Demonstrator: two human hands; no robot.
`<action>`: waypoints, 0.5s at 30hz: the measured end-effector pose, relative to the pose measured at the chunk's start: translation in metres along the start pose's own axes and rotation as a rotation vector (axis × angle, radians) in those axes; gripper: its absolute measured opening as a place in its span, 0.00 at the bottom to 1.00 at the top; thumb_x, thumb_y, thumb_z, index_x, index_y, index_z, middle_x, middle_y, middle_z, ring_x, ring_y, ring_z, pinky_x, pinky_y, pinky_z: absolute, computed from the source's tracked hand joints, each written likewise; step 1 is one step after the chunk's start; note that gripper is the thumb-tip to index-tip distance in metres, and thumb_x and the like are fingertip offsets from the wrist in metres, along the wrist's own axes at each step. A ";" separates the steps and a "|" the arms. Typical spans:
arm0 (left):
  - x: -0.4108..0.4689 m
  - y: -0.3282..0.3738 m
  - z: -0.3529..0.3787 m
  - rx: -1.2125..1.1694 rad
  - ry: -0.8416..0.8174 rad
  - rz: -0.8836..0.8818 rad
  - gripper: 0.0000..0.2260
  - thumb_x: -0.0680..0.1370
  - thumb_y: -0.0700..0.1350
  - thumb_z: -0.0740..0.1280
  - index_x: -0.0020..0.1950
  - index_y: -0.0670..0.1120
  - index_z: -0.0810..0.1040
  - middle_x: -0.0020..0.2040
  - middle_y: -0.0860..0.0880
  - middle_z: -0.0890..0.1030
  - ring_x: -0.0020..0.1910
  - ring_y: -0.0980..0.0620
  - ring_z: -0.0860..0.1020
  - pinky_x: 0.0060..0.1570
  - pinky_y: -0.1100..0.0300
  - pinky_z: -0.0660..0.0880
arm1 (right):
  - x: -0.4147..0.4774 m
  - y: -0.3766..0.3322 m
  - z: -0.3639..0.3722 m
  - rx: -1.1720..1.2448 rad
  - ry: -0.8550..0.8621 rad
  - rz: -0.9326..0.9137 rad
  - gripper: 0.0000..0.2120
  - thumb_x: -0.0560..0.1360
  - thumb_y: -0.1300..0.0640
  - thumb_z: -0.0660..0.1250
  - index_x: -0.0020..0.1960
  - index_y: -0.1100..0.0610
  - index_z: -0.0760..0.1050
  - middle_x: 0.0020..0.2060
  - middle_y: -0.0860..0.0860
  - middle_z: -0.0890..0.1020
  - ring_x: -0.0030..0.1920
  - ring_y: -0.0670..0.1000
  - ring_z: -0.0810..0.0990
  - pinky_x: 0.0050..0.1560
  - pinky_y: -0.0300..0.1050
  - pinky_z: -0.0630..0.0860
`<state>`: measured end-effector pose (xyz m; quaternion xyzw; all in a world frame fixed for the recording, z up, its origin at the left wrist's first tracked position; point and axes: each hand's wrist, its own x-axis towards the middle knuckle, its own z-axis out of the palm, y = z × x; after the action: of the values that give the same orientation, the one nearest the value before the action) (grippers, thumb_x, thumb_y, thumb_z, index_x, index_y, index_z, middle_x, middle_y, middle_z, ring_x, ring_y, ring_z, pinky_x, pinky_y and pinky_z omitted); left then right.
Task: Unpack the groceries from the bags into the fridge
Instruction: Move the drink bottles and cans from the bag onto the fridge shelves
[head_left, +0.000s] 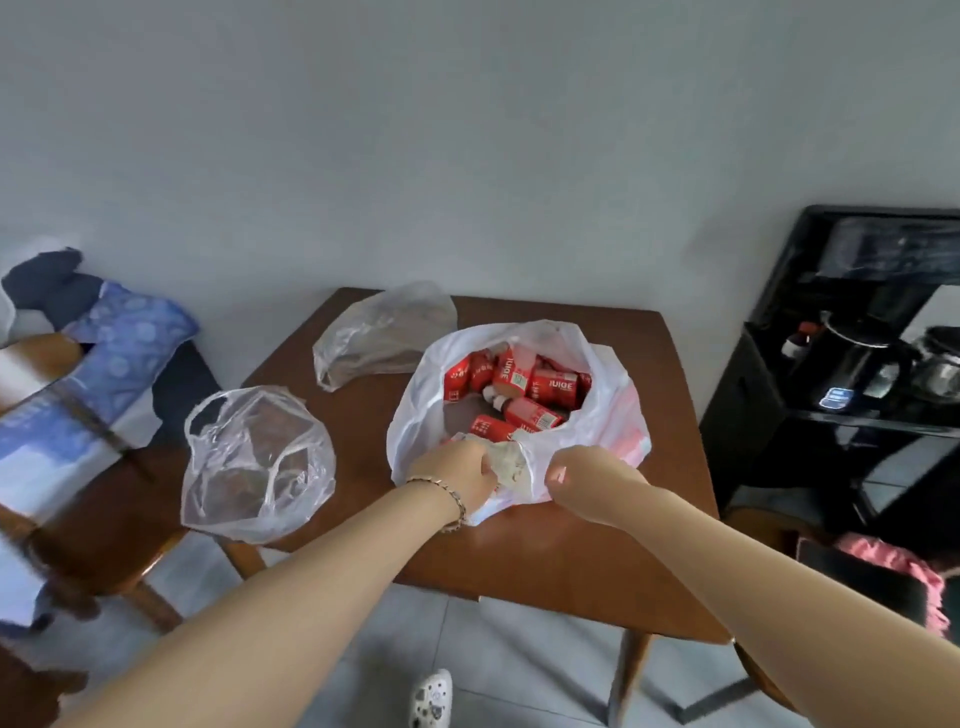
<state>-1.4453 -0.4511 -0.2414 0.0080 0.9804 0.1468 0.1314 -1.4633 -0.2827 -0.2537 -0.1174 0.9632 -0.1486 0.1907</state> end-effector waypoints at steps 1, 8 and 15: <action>0.021 -0.010 0.000 -0.001 -0.021 0.003 0.12 0.81 0.47 0.54 0.56 0.46 0.75 0.49 0.46 0.79 0.49 0.45 0.77 0.43 0.57 0.70 | 0.019 -0.003 0.003 -0.014 0.006 0.005 0.13 0.79 0.57 0.57 0.61 0.56 0.74 0.55 0.52 0.79 0.50 0.50 0.76 0.56 0.45 0.76; 0.154 -0.064 0.000 0.040 -0.193 0.126 0.10 0.80 0.46 0.55 0.52 0.45 0.74 0.42 0.49 0.74 0.44 0.49 0.75 0.44 0.59 0.71 | 0.134 -0.018 0.008 0.175 0.074 0.207 0.11 0.78 0.54 0.58 0.54 0.54 0.76 0.51 0.51 0.80 0.51 0.53 0.79 0.53 0.47 0.77; 0.226 -0.081 0.031 0.092 -0.353 0.247 0.11 0.80 0.47 0.55 0.53 0.47 0.75 0.52 0.49 0.80 0.51 0.47 0.78 0.49 0.57 0.73 | 0.198 -0.008 0.041 0.371 0.221 0.382 0.10 0.79 0.58 0.59 0.57 0.57 0.76 0.58 0.51 0.74 0.53 0.50 0.75 0.52 0.40 0.74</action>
<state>-1.6540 -0.5076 -0.3511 0.1594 0.9394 0.1133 0.2814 -1.6231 -0.3556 -0.3535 0.1200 0.9392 -0.2955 0.1276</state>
